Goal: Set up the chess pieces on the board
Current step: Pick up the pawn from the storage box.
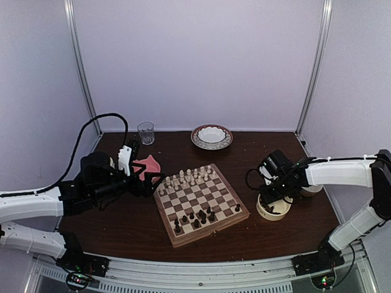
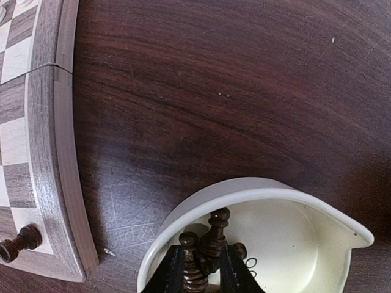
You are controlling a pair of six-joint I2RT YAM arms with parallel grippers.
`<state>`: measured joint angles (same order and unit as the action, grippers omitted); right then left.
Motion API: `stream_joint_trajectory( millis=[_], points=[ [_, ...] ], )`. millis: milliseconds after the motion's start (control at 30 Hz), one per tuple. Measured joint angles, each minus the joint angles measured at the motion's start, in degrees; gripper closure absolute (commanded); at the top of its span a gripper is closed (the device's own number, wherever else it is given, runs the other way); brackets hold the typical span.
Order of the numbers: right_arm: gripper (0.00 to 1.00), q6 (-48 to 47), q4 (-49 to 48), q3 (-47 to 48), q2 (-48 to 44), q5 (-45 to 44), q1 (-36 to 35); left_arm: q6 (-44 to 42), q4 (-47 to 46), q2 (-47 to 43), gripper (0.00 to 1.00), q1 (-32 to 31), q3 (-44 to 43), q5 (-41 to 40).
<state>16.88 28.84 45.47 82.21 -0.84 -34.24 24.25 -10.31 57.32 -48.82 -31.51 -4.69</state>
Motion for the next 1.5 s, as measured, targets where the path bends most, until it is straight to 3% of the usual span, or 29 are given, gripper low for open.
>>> stream_joint_trajectory(
  millis=[567,733,867,1267,1500],
  points=[
    [0.78,2.36,0.17,1.42,6.27,-0.70,1.51,-0.39,0.04,0.00,0.03,0.00,0.00,1.16],
    [0.87,2.69,0.11,2.08,7.06,-0.66,1.90,-0.37,0.02,0.00,0.03,0.00,0.00,1.73],
    [0.88,2.38,-0.20,2.05,6.54,-0.31,1.92,-0.37,0.02,0.00,0.03,0.00,0.00,2.10],
    [0.90,-0.48,-5.64,-6.12,-15.91,3.17,1.90,-0.39,-1.03,1.84,0.06,0.00,0.00,7.17],
    [0.89,-1.27,-14.84,-12.09,-25.20,13.84,1.86,-0.37,-2.73,4.07,0.07,0.00,0.00,12.83]
  ],
)
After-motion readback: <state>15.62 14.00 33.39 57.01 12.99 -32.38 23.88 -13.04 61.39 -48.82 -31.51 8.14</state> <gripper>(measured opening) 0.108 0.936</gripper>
